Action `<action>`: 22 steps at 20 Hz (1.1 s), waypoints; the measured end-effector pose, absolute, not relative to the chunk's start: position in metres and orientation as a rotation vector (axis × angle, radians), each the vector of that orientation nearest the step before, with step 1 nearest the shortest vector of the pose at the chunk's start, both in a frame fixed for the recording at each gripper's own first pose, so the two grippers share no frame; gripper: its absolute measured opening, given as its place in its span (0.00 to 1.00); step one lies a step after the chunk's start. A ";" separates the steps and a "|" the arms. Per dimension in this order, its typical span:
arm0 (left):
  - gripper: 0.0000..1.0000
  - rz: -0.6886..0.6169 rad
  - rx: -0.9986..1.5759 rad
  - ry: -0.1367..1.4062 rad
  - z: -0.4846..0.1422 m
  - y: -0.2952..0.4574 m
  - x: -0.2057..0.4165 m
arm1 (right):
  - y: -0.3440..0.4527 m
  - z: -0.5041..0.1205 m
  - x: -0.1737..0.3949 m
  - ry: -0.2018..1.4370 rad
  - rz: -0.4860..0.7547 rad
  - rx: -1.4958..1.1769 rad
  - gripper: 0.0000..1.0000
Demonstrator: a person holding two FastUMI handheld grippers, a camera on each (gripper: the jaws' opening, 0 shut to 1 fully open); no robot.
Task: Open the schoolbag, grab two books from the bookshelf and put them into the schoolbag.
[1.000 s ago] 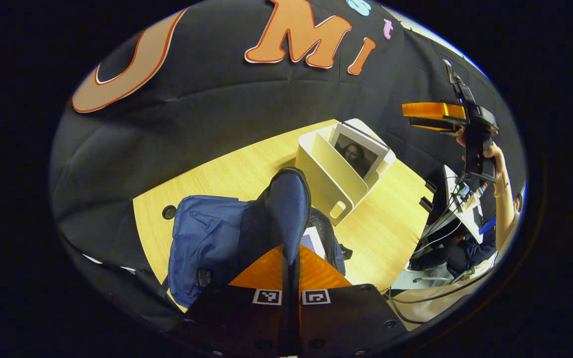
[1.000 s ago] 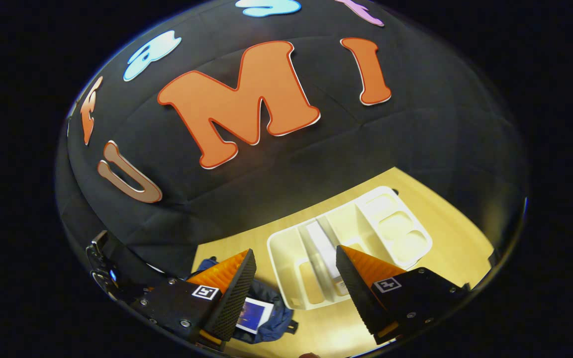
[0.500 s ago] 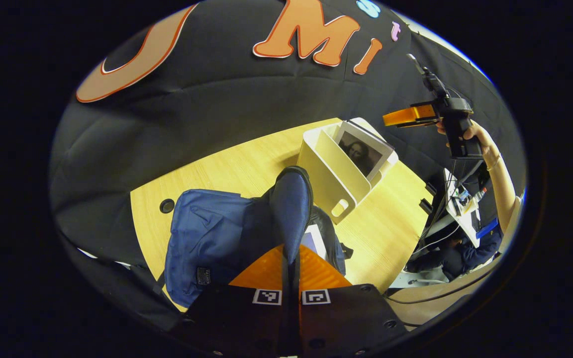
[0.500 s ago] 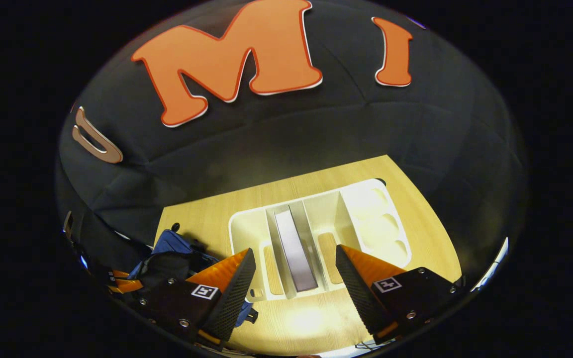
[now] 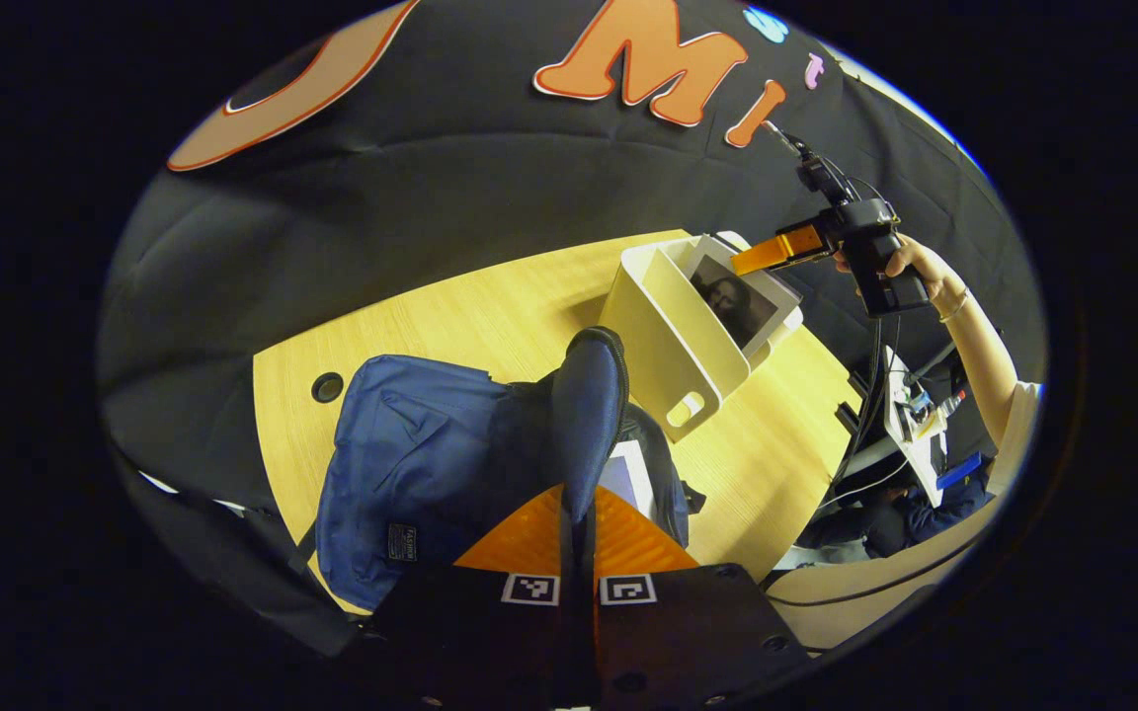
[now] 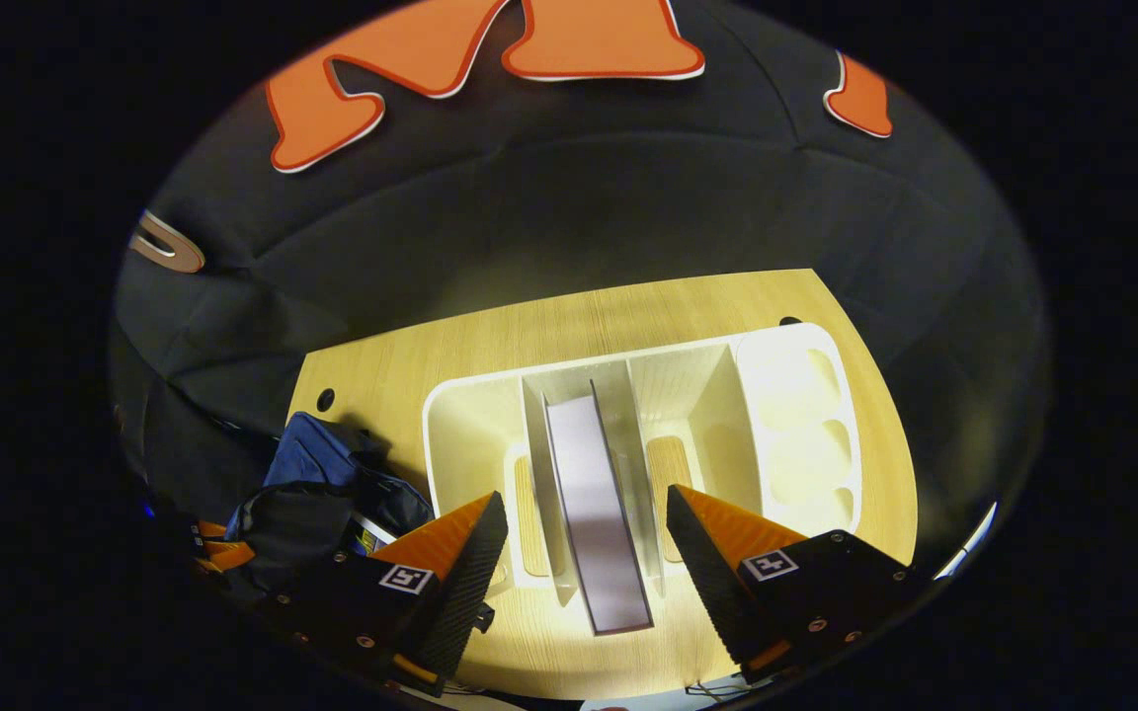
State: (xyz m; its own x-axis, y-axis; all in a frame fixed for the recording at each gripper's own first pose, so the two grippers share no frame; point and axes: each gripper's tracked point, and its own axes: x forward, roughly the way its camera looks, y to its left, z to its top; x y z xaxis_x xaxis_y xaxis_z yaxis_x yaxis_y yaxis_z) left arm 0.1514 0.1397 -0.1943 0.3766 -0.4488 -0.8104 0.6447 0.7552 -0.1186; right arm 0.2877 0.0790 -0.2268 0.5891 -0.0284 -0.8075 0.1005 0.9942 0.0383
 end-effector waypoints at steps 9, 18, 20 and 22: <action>0.01 -0.701 0.230 0.968 -0.198 0.142 0.156 | 0.071 -0.249 0.286 1.002 -0.105 0.000 0.34; 0.01 -0.696 0.221 0.950 -0.195 0.142 0.148 | 0.071 -0.193 0.274 0.888 -0.125 -0.033 0.32; 0.01 -0.697 0.213 0.943 -0.192 0.140 0.146 | 0.073 -0.163 0.272 0.819 -0.115 -0.014 0.32; 0.01 -0.699 0.211 0.934 -0.190 0.139 0.143 | 0.075 -0.135 0.265 0.764 -0.109 -0.005 0.32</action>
